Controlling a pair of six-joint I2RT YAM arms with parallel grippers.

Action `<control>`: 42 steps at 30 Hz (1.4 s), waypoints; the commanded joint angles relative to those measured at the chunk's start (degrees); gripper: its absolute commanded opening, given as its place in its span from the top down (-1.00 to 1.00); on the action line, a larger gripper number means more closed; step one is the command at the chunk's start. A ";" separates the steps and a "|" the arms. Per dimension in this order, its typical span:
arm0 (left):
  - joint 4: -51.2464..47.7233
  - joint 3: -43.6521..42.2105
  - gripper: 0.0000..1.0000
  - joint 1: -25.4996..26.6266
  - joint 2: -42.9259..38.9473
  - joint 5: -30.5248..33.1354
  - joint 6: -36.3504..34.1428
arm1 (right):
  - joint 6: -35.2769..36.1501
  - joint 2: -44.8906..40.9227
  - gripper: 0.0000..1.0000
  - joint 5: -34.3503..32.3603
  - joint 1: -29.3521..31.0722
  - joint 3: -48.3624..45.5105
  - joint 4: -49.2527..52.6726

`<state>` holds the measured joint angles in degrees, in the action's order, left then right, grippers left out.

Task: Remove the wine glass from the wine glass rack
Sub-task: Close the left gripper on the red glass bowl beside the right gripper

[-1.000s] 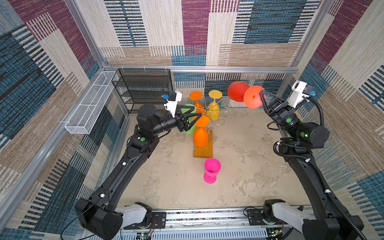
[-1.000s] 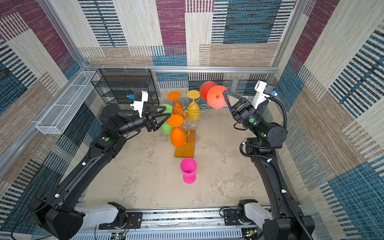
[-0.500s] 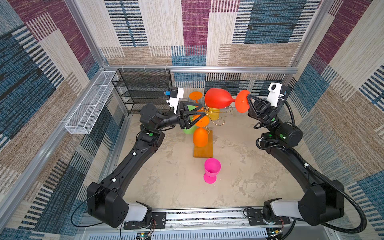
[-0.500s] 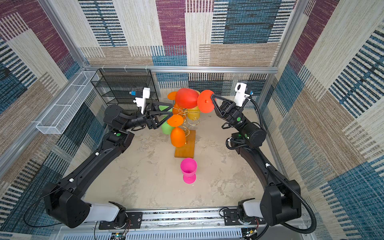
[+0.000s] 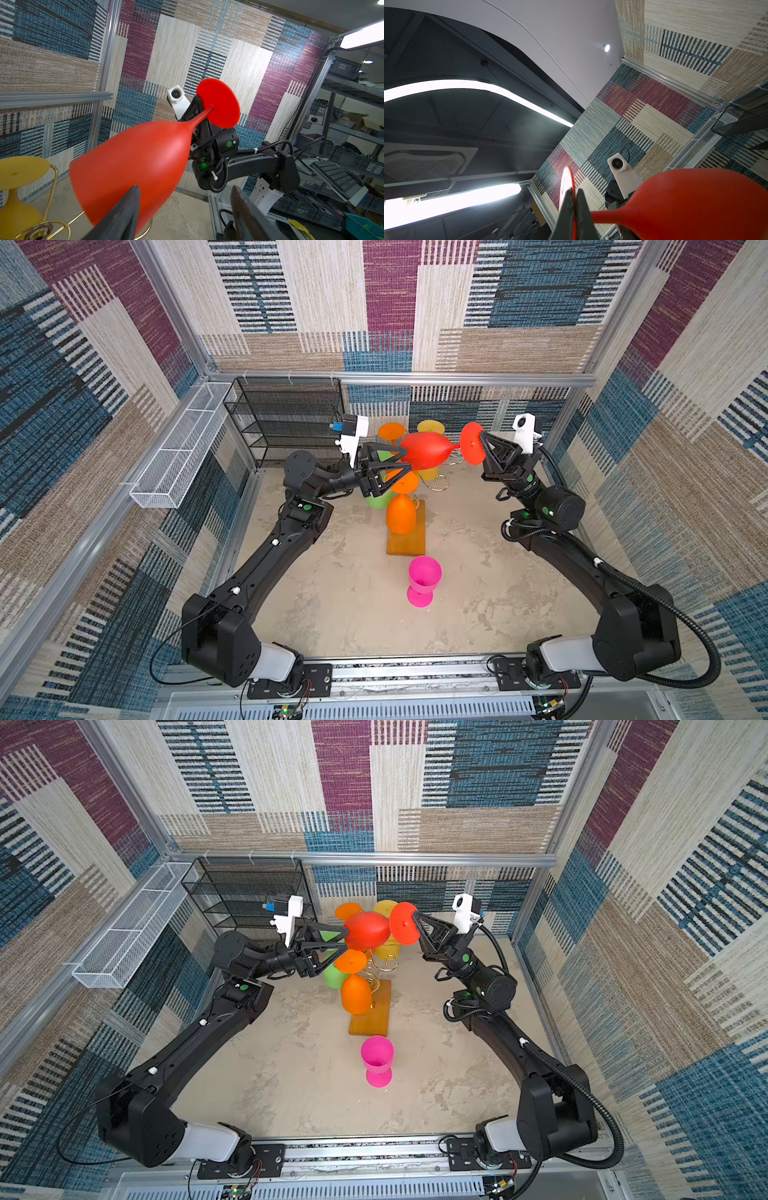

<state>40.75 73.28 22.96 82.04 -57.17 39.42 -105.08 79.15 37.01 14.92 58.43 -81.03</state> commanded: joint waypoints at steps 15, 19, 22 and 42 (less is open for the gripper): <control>-15.51 -1.78 -0.43 -0.02 -8.35 1.53 -12.35 | 3.17 -4.23 1.00 0.50 -0.09 2.08 -14.46; -14.80 -2.05 -0.43 -0.02 -7.36 1.91 -12.10 | 2.67 -5.19 1.00 0.42 -0.04 2.47 -14.77; -12.88 -1.92 -0.44 -0.07 -6.27 1.79 -11.09 | 2.65 -5.93 1.00 0.86 0.05 2.56 -14.05; -1.08 0.00 -0.25 3.29 -0.74 -2.60 -3.69 | -4.97 -1.08 1.00 -6.32 1.25 -3.50 -24.87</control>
<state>35.16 72.42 25.52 81.06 -57.10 34.28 -109.34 77.89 31.42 16.05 55.99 -81.19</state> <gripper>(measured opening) 0.632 0.059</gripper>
